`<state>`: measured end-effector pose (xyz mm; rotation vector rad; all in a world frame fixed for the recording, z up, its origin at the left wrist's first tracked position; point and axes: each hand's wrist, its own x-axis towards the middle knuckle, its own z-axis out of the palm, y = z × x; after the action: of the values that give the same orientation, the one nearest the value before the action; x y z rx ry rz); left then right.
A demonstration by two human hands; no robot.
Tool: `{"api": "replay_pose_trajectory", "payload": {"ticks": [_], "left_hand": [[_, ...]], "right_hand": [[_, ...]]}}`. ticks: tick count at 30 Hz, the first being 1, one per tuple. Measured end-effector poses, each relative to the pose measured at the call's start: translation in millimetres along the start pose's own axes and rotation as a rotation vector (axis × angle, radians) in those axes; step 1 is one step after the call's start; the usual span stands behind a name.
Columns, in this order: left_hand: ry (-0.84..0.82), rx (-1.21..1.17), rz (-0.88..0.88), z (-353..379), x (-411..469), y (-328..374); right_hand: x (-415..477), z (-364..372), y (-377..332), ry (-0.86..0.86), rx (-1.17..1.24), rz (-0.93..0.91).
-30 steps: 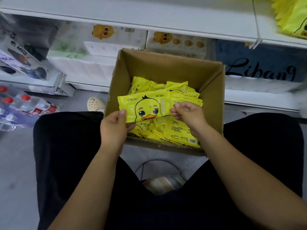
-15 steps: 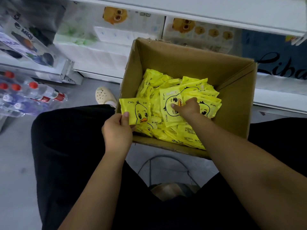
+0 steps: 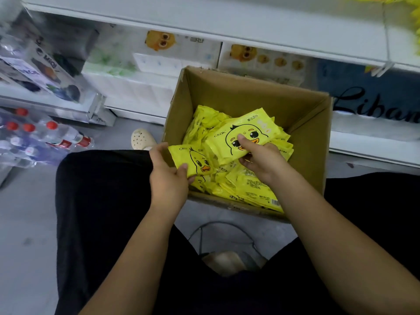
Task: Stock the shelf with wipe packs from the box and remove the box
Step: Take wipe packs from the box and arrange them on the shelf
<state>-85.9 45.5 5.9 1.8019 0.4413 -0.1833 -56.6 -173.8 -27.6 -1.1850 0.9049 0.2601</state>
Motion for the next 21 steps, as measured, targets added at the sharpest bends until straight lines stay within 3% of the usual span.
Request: {"api": "replay_pose_trajectory", "payload": {"ticks": [6,16,21], "left_hand": [[-0.166,-0.164,0.022,4,-20,6],[-0.164,-0.163,0.058,7,-54,25],[-0.139,-0.196,0.084,7,-68,37]], "right_hand": [[-64,-5,0,-0.164,0.124,-0.083],[-98,-17,6,-0.282,0.242,-0.149],[-109,-14,13,-0.402,0.169,-0.112]]}}
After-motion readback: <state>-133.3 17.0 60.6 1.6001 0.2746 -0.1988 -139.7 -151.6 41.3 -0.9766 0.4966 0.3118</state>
